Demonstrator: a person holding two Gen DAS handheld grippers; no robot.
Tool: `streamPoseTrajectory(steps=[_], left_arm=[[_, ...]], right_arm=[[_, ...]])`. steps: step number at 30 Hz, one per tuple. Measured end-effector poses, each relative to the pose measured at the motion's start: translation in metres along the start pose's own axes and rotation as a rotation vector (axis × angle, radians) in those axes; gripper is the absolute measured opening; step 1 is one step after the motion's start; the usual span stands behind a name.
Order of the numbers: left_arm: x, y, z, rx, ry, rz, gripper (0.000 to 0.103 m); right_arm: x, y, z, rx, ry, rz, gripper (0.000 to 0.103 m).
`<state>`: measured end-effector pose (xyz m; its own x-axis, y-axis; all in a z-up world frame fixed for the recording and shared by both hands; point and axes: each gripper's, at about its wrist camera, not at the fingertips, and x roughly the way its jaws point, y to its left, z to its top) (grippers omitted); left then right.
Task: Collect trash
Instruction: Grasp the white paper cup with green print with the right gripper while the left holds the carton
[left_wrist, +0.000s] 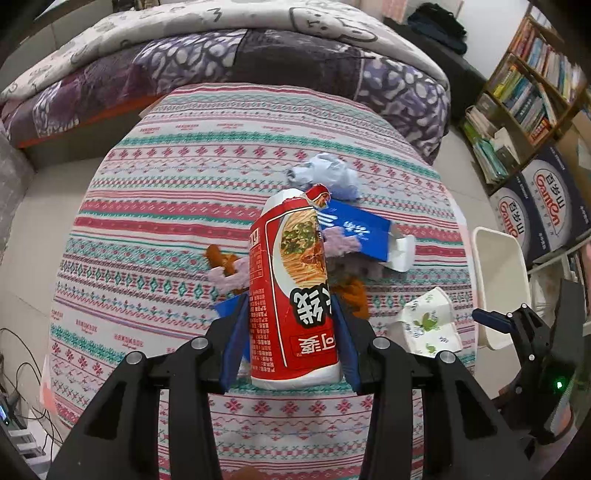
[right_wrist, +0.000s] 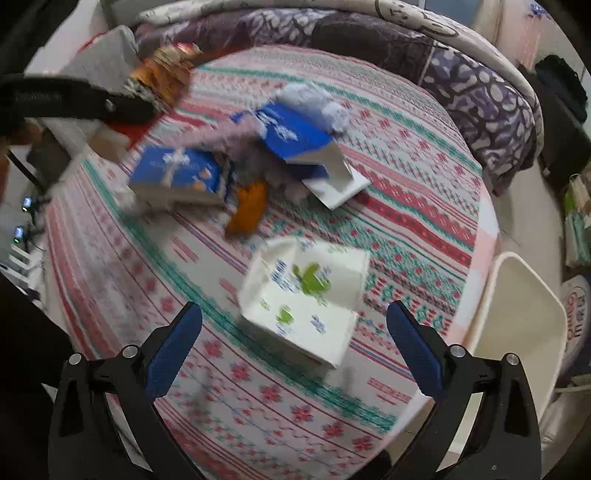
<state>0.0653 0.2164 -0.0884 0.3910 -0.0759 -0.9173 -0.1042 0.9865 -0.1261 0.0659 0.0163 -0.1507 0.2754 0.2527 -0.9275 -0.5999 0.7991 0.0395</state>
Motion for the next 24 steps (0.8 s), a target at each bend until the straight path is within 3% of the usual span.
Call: streamPoseTrajectory(steps=[2, 4, 8, 11, 14, 15, 18, 19, 20, 24], left_arm=[[0.002, 0.002, -0.001, -0.003, 0.009, -0.005, 0.043], [0.003, 0.002, -0.001, -0.002, 0.011, -0.012, 0.043], [0.003, 0.003, -0.002, 0.004, 0.008, -0.022, 0.044], [0.008, 0.003, -0.003, 0.000, 0.018, -0.022, 0.044], [0.012, 0.004, -0.001, -0.005, 0.026, -0.022, 0.044], [0.013, 0.003, -0.001, -0.007, 0.026, -0.023, 0.044], [0.013, 0.004, 0.000, -0.008, 0.024, -0.026, 0.044], [0.014, 0.005, 0.000, -0.008, 0.024, -0.026, 0.044], [0.015, 0.006, 0.000, -0.011, 0.025, -0.025, 0.044], [0.020, 0.012, 0.002, -0.030, 0.027, -0.028, 0.044]], right_arm=[[0.009, -0.003, -0.003, 0.005, 0.025, 0.001, 0.096], [0.016, 0.006, -0.006, -0.072, 0.026, -0.055, 0.096], [0.021, 0.032, -0.014, -0.316, -0.017, -0.224, 0.096], [0.023, 0.046, -0.018, -0.453, -0.057, -0.296, 0.096], [0.030, 0.054, -0.015, -0.534, -0.070, -0.328, 0.083], [0.035, 0.050, -0.010, -0.521, -0.047, -0.319, 0.073], [0.038, 0.034, 0.005, -0.419, -0.027, -0.229, 0.065], [0.036, 0.029, 0.008, -0.389, -0.033, -0.207, 0.038], [0.034, 0.021, 0.015, -0.339, -0.038, -0.174, 0.033], [0.023, -0.001, 0.033, -0.169, -0.086, -0.097, 0.028]])
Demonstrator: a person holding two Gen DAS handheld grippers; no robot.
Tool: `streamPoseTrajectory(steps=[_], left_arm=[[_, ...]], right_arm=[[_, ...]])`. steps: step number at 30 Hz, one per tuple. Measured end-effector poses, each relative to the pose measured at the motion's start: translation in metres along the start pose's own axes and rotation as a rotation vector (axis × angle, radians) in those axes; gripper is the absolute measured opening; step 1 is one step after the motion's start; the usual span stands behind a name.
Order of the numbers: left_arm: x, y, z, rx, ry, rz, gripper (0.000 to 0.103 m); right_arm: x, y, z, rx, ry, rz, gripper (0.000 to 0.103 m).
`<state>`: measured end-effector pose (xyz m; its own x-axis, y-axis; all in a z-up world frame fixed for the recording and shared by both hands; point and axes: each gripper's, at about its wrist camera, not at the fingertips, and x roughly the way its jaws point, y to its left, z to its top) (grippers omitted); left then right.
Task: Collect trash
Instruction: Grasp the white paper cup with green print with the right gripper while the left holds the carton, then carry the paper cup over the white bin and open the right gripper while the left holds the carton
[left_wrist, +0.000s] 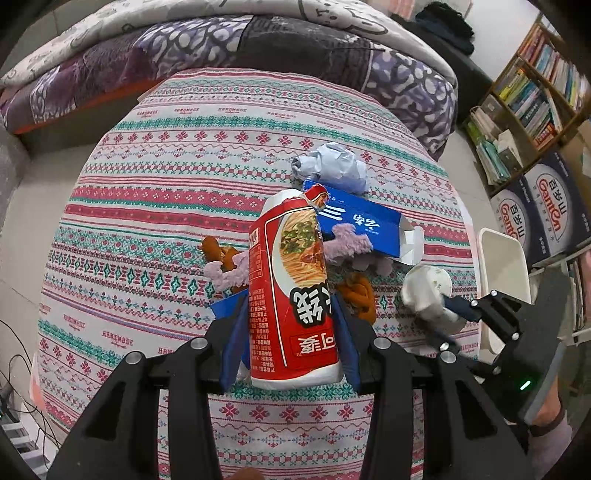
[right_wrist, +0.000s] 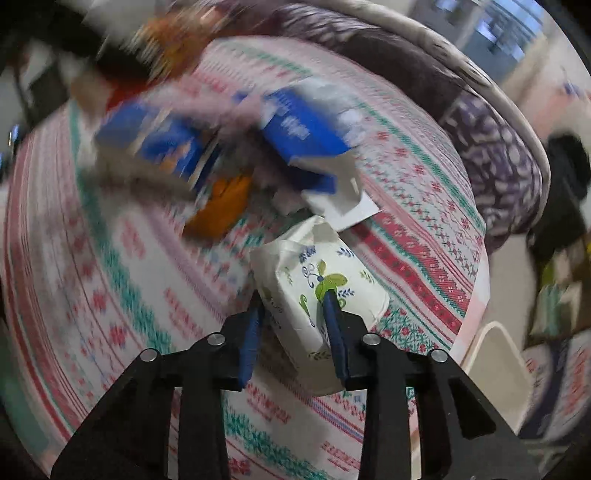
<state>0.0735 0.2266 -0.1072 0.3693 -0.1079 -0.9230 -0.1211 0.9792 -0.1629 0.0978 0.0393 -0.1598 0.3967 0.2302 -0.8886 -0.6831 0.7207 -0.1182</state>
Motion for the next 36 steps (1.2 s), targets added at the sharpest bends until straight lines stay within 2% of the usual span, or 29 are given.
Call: streamPoseTrajectory(steps=[8, 11, 14, 19, 24, 28, 36], left_arm=[[-0.002, 0.004, 0.005, -0.018, -0.063, -0.001, 0.044], [-0.008, 0.002, 0.007, -0.027, -0.115, 0.014, 0.044], [-0.018, -0.005, 0.008, -0.022, -0.188, 0.048, 0.044], [-0.032, -0.020, 0.009, -0.008, -0.305, 0.102, 0.044], [-0.040, -0.030, 0.011, -0.013, -0.387, 0.137, 0.044], [-0.042, -0.039, 0.011, 0.003, -0.419, 0.149, 0.044], [-0.040, -0.058, 0.013, 0.007, -0.424, 0.128, 0.044]], right_arm=[[-0.014, -0.036, 0.013, 0.373, -0.100, 0.126, 0.026], [-0.021, -0.047, 0.017, 0.496, -0.144, 0.166, 0.026], [-0.035, -0.046, 0.026, 0.556, -0.221, 0.155, 0.026], [-0.062, -0.035, 0.039, 0.572, -0.336, 0.111, 0.026], [-0.077, -0.037, 0.042, 0.598, -0.402, 0.086, 0.027], [-0.080, -0.042, 0.040, 0.610, -0.407, 0.083, 0.026], [-0.085, -0.054, 0.028, 0.624, -0.396, 0.064, 0.022]])
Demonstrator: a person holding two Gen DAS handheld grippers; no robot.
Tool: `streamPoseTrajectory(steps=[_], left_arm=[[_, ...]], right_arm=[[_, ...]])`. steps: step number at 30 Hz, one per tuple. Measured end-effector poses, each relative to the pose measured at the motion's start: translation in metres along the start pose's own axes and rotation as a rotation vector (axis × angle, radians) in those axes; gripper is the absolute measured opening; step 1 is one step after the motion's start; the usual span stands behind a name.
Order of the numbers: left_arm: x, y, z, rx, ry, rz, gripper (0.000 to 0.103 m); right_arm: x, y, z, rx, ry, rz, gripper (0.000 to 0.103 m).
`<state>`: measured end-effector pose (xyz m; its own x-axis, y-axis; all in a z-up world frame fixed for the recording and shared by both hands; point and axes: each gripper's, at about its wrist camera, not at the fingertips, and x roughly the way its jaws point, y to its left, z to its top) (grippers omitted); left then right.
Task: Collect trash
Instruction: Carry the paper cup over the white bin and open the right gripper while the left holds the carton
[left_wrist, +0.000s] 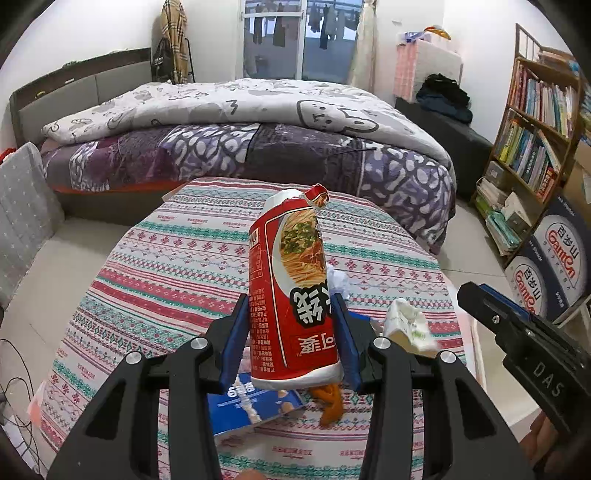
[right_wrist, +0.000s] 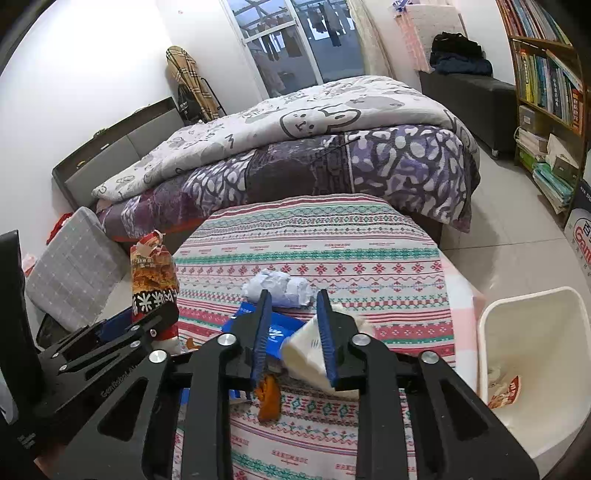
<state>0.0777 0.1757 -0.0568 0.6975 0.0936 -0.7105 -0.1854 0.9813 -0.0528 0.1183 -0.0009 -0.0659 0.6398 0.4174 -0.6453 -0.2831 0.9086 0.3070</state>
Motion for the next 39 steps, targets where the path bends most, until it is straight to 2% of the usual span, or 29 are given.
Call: streamPoseTrajectory(steps=[3, 4, 5, 6, 7, 9, 12, 15, 17, 22, 26, 27, 28, 29, 31, 34, 39], left_arm=[[-0.003, -0.003, 0.003, 0.000, -0.011, -0.005, 0.044], [-0.004, -0.002, 0.004, -0.001, -0.013, -0.006, 0.044], [-0.004, -0.002, 0.004, -0.001, -0.013, -0.007, 0.044], [-0.004, -0.001, 0.005, -0.002, -0.012, -0.007, 0.044], [-0.004, 0.000, 0.005, -0.002, -0.008, -0.008, 0.044], [-0.001, 0.004, 0.004, -0.004, 0.005, -0.011, 0.044], [0.007, 0.011, 0.001, -0.013, 0.032, -0.014, 0.044], [0.015, 0.020, 0.001, -0.046, 0.067, -0.030, 0.044], [0.021, 0.026, 0.002, -0.076, 0.090, -0.047, 0.044], [0.029, 0.034, -0.001, -0.079, 0.115, -0.041, 0.045], [0.034, 0.041, -0.004, -0.080, 0.132, -0.031, 0.045], [0.035, 0.043, -0.004, -0.082, 0.136, -0.028, 0.045], [0.036, 0.046, -0.005, -0.085, 0.141, -0.026, 0.045], [0.037, 0.048, -0.005, -0.089, 0.144, -0.024, 0.045], [0.039, 0.051, -0.006, -0.099, 0.149, -0.020, 0.045], [0.039, 0.054, -0.007, -0.105, 0.147, -0.012, 0.045], [0.036, 0.056, -0.004, -0.115, 0.124, -0.007, 0.045]], right_arm=[[0.008, -0.012, -0.003, 0.029, 0.049, -0.014, 0.023], [0.011, -0.017, -0.004, 0.047, 0.059, -0.026, 0.029], [0.018, -0.026, -0.006, 0.074, 0.086, -0.039, 0.039], [0.022, -0.032, -0.007, 0.097, 0.103, -0.053, 0.064], [0.028, -0.042, -0.009, 0.145, 0.115, -0.073, 0.071], [0.039, -0.062, -0.012, 0.240, 0.148, -0.065, 0.073], [0.058, -0.085, -0.015, 0.386, 0.208, -0.018, 0.082], [0.074, -0.083, -0.014, 0.385, 0.238, -0.034, 0.093], [0.085, -0.078, -0.015, 0.371, 0.259, -0.043, 0.096], [0.114, -0.069, -0.025, 0.359, 0.356, -0.086, 0.096], [0.127, -0.074, -0.033, 0.415, 0.398, -0.063, 0.096], [0.128, -0.074, -0.035, 0.423, 0.399, -0.058, 0.090], [0.126, -0.074, -0.036, 0.416, 0.392, -0.074, 0.079], [0.125, -0.073, -0.035, 0.410, 0.385, -0.085, 0.077], [0.121, -0.075, -0.034, 0.430, 0.364, -0.062, 0.063], [0.114, -0.072, -0.029, 0.417, 0.319, -0.059, 0.056], [0.091, -0.053, -0.014, 0.336, 0.205, -0.051, 0.053]])
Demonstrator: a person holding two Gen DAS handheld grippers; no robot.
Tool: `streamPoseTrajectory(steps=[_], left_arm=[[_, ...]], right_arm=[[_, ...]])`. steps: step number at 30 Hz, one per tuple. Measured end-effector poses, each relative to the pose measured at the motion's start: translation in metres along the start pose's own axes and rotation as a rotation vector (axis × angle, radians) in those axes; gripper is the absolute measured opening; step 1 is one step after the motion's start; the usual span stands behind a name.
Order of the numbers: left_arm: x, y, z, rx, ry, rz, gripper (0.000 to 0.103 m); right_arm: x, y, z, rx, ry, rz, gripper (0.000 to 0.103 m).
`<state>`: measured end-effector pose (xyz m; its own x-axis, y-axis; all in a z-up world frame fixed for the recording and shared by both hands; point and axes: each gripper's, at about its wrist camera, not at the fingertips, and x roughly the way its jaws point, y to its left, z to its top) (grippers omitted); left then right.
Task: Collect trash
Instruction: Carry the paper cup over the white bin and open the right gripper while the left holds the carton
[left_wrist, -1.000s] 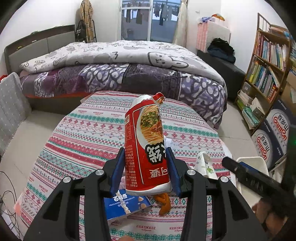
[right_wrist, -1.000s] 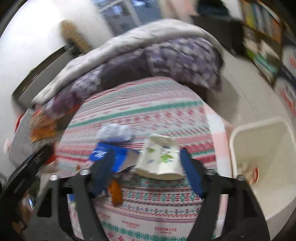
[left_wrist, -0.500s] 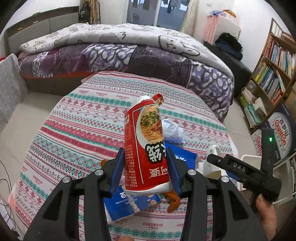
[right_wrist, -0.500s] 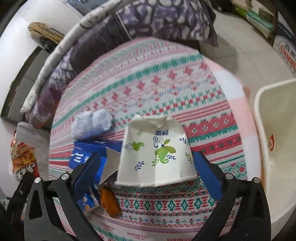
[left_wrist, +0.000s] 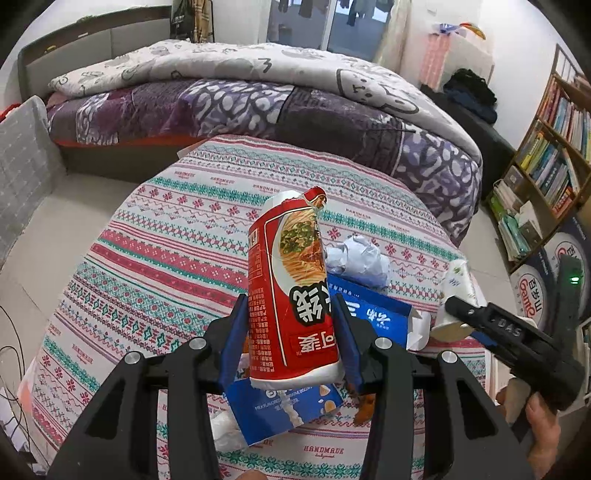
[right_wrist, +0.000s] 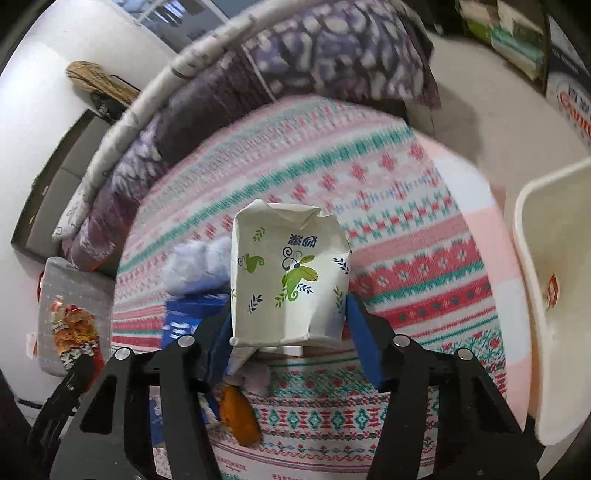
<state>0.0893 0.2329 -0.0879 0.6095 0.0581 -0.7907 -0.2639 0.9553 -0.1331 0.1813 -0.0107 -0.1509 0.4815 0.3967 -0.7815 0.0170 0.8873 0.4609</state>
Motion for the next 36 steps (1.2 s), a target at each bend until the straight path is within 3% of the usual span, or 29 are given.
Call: streamPoseTrajectory(steps=[9, 15, 26, 36], left_arm=[[-0.021, -0.015, 0.006, 0.022, -0.105, 0.028, 0.045], [-0.037, -0.030, 0.008, 0.033, -0.187, 0.055, 0.045], [-0.045, -0.070, 0.005, 0.067, -0.215, 0.024, 0.045], [-0.047, -0.115, -0.007, 0.137, -0.212, -0.023, 0.045]], right_arm=[[-0.060, 0.040, 0.002, -0.203, -0.260, -0.036, 0.053], [-0.091, 0.045, -0.003, -0.266, -0.370, -0.073, 0.053], [-0.124, 0.022, -0.003, -0.262, -0.431, -0.113, 0.054], [-0.155, -0.028, 0.007, -0.155, -0.463, -0.168, 0.055]])
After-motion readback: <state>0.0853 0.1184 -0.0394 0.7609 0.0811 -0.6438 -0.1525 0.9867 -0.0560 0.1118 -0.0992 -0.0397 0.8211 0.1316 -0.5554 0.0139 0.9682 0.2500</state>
